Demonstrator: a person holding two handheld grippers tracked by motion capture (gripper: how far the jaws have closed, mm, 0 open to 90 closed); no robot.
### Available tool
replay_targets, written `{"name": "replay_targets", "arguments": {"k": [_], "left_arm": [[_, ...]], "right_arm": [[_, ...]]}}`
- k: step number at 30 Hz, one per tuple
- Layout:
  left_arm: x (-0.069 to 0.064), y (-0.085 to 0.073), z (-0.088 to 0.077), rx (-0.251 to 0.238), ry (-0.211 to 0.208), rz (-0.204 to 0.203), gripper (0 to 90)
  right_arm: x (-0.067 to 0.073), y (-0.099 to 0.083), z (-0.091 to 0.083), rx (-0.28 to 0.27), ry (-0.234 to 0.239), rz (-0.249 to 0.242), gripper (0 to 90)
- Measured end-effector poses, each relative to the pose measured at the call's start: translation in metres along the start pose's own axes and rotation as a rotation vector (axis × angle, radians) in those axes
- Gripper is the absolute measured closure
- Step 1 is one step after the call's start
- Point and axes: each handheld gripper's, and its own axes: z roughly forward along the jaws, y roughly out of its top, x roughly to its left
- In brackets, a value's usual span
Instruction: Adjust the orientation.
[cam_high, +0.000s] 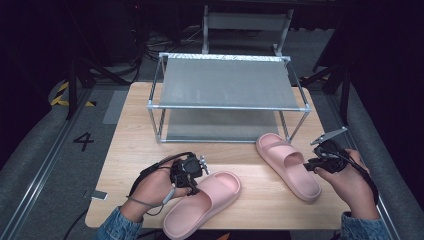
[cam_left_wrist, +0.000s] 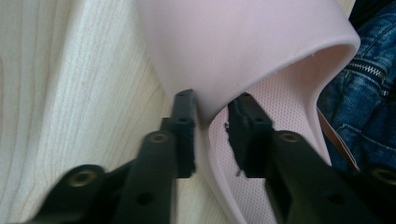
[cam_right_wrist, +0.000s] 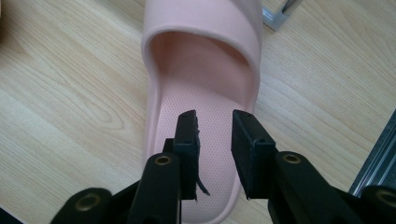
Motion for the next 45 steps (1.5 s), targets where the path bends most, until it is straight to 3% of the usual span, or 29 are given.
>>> {"name": "replay_targets", "arguments": {"k": [3, 7, 11, 12, 15, 20, 23, 26, 31, 36, 37, 41, 45], "left_arm": [[0.001, 0.0, -0.001, 0.002, 0.023, -0.012, 77.9], [0.005, -0.003, -0.004, -0.034, 0.043, -0.057, 81.4], [0.018, -0.011, -0.009, -0.057, 0.089, -0.128, 83.7], [0.018, -0.011, -0.009, -0.057, 0.089, -0.128, 83.7], [0.033, -0.02, -0.011, -0.078, 0.156, -0.203, 83.4], [0.053, -0.032, -0.013, -0.125, 0.204, -0.311, 82.2], [0.061, -0.039, -0.014, -0.146, 0.187, -0.358, 81.3], [0.06, -0.041, -0.017, -0.158, 0.181, -0.374, 79.0], [0.054, -0.043, -0.026, -0.162, 0.167, -0.374, 68.0], [0.038, -0.037, -0.035, -0.18, 0.138, -0.318, 68.3], [0.033, -0.033, -0.034, -0.175, 0.107, -0.287, 68.3], [0.027, -0.025, -0.029, -0.175, 0.073, -0.267, 67.9], [0.026, -0.018, -0.016, -0.174, 0.051, -0.295, 63.4]], "right_arm": [[0.0, 0.0, 0.001, 0.002, 0.001, -0.002, 72.4], [0.001, 0.001, 0.001, 0.002, 0.0, -0.005, 72.4], [0.0, 0.0, 0.001, 0.001, 0.0, -0.005, 72.4], [0.0, 0.0, 0.001, 0.001, 0.0, -0.005, 72.4], [-0.001, -0.002, 0.0, 0.0, -0.001, 0.002, 72.5], [-0.002, -0.004, 0.0, 0.002, -0.002, 0.006, 72.5], [-0.002, -0.005, 0.0, 0.004, -0.003, 0.01, 72.5], [-0.002, -0.005, -0.001, 0.003, -0.005, 0.01, 72.4], [-0.002, -0.004, 0.0, 0.004, -0.002, 0.009, 72.3], [-0.001, -0.003, 0.0, 0.001, -0.001, 0.008, 72.0], [-0.001, -0.003, 0.0, 0.001, 0.0, 0.005, 71.9], [-0.001, -0.003, 0.0, -0.001, 0.002, 0.004, 71.8], [-0.001, -0.004, -0.001, -0.001, 0.001, 0.008, 71.6]]}}
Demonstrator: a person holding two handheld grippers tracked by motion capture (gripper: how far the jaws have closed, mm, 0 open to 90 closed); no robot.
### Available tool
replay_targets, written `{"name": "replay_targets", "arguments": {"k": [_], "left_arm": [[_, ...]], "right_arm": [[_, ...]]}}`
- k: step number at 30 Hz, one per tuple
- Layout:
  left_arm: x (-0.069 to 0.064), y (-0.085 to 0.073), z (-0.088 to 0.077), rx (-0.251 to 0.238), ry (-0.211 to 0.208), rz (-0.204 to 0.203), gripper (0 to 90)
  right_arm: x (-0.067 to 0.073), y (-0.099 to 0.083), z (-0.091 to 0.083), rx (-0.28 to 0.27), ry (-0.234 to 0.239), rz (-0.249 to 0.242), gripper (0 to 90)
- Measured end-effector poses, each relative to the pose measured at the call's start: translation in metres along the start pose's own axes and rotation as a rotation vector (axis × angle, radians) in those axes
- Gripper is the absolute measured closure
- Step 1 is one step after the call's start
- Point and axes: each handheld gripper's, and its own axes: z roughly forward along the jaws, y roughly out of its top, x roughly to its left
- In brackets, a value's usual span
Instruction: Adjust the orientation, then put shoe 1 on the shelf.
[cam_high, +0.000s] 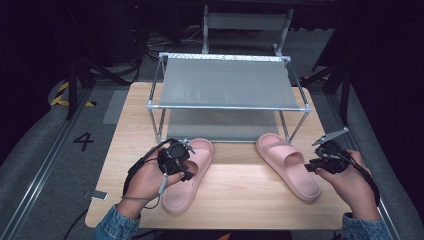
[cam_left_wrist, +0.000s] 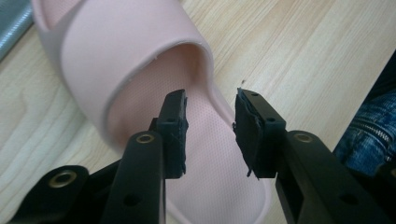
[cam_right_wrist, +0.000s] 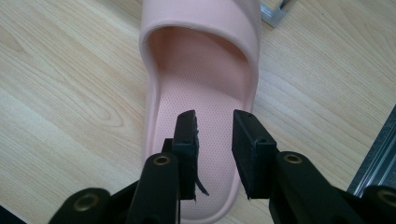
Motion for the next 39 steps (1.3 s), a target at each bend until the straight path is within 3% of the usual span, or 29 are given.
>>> {"name": "replay_targets", "arguments": {"k": [5, 10, 16, 19, 21, 22, 24, 32, 39], "left_arm": [[-0.003, 0.003, 0.014, -0.021, -0.007, -0.072, 61.5], [-0.005, 0.006, 0.023, -0.006, 0.017, -0.073, 61.3], [-0.009, 0.01, 0.034, 0.0, 0.056, -0.039, 61.4], [-0.01, 0.012, 0.036, -0.001, 0.06, -0.03, 66.7], [-0.01, 0.013, 0.036, 0.011, 0.085, -0.021, 76.7], [-0.009, 0.013, 0.036, 0.011, 0.077, -0.023, 79.5], [-0.007, 0.013, 0.036, 0.008, 0.067, -0.021, 81.3], [-0.006, 0.011, 0.023, -0.018, 0.103, -0.026, 86.0], [-0.007, 0.012, 0.01, -0.025, 0.059, -0.018, 86.1]], "right_arm": [[0.0, -0.001, 0.001, 0.001, 0.001, 0.002, 71.3], [0.0, 0.0, 0.001, 0.001, 0.003, 0.0, 71.0], [0.0, 0.0, 0.002, 0.005, 0.003, -0.001, 70.7], [0.001, 0.0, 0.001, 0.005, 0.002, -0.001, 70.8], [0.0, -0.001, 0.0, 0.001, 0.002, 0.001, 70.7], [0.0, -0.002, 0.0, 0.002, 0.002, 0.004, 70.8], [-0.001, -0.003, 0.0, 0.003, 0.0, 0.01, 70.8], [0.001, -0.002, -0.002, -0.005, 0.001, 0.001, 71.0], [0.002, -0.002, -0.002, -0.006, 0.001, -0.001, 71.0]]}}
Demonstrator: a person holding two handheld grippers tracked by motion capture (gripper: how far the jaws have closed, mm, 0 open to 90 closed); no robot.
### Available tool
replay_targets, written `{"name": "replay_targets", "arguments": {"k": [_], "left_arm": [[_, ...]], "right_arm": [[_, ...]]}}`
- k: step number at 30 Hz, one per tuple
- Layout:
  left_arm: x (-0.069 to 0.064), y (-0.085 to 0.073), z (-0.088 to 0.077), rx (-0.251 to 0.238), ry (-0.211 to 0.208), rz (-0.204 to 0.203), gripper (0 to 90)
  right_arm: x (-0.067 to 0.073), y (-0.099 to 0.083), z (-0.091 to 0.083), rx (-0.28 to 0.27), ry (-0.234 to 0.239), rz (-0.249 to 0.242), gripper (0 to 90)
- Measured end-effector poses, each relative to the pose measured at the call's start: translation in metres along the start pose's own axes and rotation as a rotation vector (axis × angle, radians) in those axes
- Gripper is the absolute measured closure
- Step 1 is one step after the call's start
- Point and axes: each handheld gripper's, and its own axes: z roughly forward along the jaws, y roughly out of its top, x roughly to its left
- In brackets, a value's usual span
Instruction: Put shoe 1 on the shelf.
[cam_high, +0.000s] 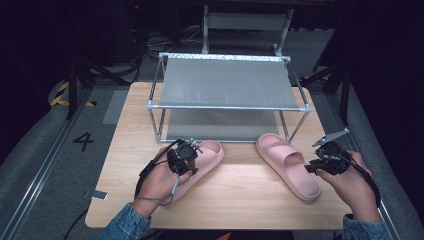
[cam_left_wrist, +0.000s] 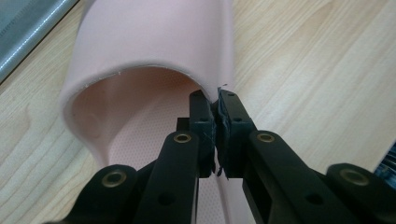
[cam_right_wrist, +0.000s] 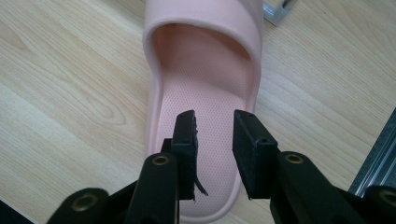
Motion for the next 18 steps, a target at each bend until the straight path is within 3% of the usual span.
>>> {"name": "replay_targets", "arguments": {"k": [8, 18], "left_arm": [[-0.006, 0.006, -0.018, -0.005, -0.016, 0.032, 86.0], [-0.006, 0.019, -0.055, -0.037, -0.021, 0.046, 86.0]], "right_arm": [[0.0, -0.003, -0.002, -0.002, 0.001, 0.007, 71.0], [-0.003, -0.005, -0.002, -0.003, 0.006, 0.01, 71.0]]}}
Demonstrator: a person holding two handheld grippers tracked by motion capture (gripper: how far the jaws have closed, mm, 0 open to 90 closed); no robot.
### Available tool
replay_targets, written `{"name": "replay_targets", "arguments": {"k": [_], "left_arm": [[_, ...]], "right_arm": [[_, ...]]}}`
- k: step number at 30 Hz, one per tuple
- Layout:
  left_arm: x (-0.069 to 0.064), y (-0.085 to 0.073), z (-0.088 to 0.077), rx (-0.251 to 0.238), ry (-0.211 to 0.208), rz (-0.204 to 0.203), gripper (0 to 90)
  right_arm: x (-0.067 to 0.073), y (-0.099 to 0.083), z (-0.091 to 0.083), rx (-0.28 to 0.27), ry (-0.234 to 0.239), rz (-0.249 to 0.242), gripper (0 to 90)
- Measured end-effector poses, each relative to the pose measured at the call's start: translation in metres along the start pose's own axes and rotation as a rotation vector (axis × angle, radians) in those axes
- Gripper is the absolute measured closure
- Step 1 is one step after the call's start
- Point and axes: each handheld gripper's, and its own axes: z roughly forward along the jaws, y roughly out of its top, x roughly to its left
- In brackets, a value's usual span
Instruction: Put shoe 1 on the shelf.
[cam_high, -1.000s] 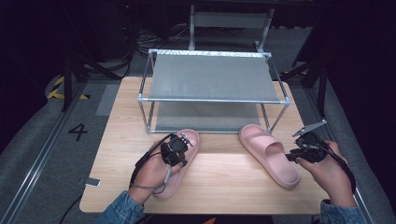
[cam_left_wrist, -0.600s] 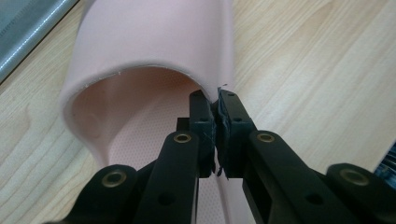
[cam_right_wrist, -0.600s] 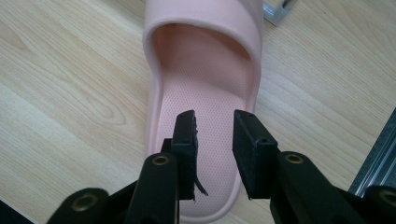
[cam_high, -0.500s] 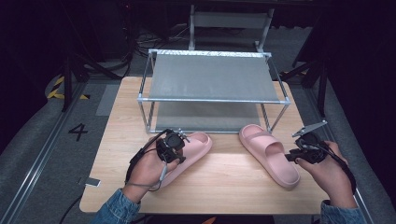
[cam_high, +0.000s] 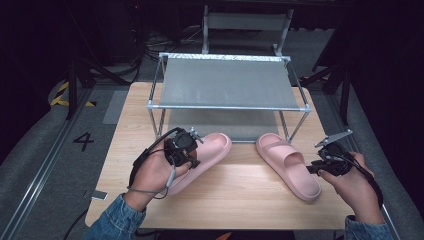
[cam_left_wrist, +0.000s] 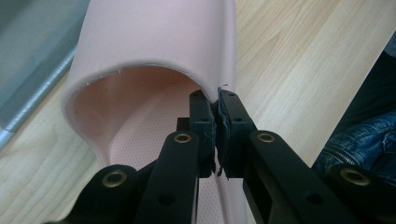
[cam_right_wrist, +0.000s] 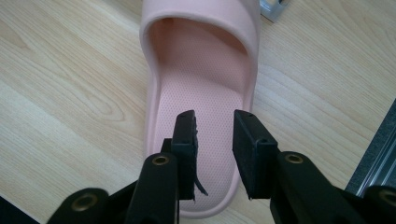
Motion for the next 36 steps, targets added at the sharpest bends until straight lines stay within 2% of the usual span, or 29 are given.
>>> {"name": "replay_targets", "arguments": {"k": [10, 16, 24, 30, 34, 36], "left_arm": [[-0.006, 0.015, -0.028, -0.027, 0.011, 0.023, 86.0], [-0.008, 0.024, -0.044, -0.055, 0.025, 0.012, 86.0], [-0.009, 0.037, -0.067, -0.085, 0.039, 0.017, 86.0], [-0.009, 0.048, -0.084, -0.094, 0.067, 0.018, 85.8], [-0.012, 0.055, -0.092, -0.094, 0.083, 0.039, 85.8], [-0.014, 0.056, -0.095, -0.093, 0.079, 0.043, 85.8]], "right_arm": [[-0.002, -0.001, -0.001, -0.009, 0.008, 0.004, 71.0], [-0.005, -0.002, -0.001, -0.01, 0.014, 0.007, 71.6], [-0.006, -0.002, -0.001, -0.013, 0.018, 0.006, 71.6], [-0.007, -0.002, -0.002, -0.018, 0.021, 0.005, 71.5], [-0.008, -0.004, -0.004, -0.024, 0.022, 0.006, 71.6], [-0.008, -0.004, -0.004, -0.024, 0.021, 0.007, 71.5]]}}
